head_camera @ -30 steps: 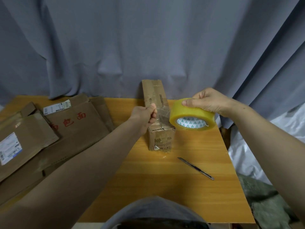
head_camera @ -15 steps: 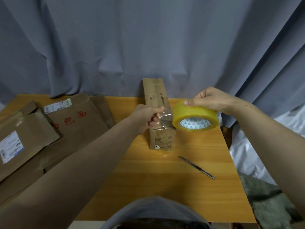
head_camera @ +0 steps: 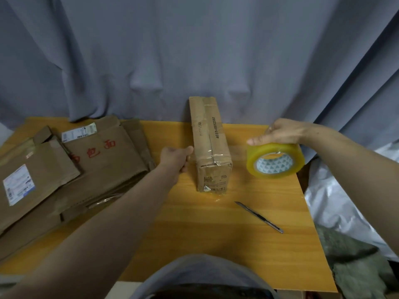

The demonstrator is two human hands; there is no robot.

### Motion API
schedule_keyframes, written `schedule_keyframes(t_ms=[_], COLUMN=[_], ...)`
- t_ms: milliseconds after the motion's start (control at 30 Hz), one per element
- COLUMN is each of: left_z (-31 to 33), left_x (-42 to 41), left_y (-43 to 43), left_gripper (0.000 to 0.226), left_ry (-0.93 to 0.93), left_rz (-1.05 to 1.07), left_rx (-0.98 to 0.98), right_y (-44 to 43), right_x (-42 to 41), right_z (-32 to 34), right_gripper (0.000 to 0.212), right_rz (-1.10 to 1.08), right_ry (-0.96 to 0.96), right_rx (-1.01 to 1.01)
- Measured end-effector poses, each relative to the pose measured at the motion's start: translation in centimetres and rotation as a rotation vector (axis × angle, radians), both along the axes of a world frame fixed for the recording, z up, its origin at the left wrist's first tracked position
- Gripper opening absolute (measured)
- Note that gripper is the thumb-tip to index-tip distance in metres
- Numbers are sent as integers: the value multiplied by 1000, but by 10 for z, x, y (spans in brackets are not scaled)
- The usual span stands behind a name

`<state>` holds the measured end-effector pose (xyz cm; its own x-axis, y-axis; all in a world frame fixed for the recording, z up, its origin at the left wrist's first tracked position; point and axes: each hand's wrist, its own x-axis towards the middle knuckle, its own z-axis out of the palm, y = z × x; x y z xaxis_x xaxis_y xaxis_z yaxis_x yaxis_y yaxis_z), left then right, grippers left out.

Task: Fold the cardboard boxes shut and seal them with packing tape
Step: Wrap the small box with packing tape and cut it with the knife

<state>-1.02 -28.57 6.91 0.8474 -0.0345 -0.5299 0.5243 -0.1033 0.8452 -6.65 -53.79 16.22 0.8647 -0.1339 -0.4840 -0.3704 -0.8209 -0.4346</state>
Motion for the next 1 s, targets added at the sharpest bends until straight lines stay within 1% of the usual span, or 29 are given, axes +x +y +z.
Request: schedule_keyframes(t_ms=[67,133,233,400,500,633,700,800,833,900,933,1000], left_z=[-9,-16,-24,-31,-33,-39,-45,-50,-52,-56,-56,-55], left_x=[-6,-10,-13,-16,-14,-10,-8,-8,-9,-10,-10,-12], left_y=[0,2,8,13,13,12,11,6,4,1,-1,-6], left_gripper=[26,30,31,40,39,39,36,19,19,42,43,20], left_ry=[-15,-21,-26,-60,-62,-26,6,80,105,151,160,173], left_rz=[13,21,45,79,85,83,77,35,13,-40,-68,-130], left_rx=[30,72,136,129,124,155,192,218,230,261,269,280], right_y=[2,8,13,22,24,24,25,26,26,26,26,26], right_x=[7,12,20,33,39,43,44,43,43,42,42,42], right_z=[-13,-23,-37,-44,-42,-41,-46,-55,-59,-66,-68,-70], right_gripper=[69,61,63,63,56,53,52,52,53,54,54,55], right_rz=[-16,-5,26,86,114,134,135,131,127,117,116,119], right_ry=[35,53,53,66,75,102,116,138,150,176,184,188], right_rx=[-49,-97,-144,-203,-230,-235,-242,-240,-227,-183,-165,-145])
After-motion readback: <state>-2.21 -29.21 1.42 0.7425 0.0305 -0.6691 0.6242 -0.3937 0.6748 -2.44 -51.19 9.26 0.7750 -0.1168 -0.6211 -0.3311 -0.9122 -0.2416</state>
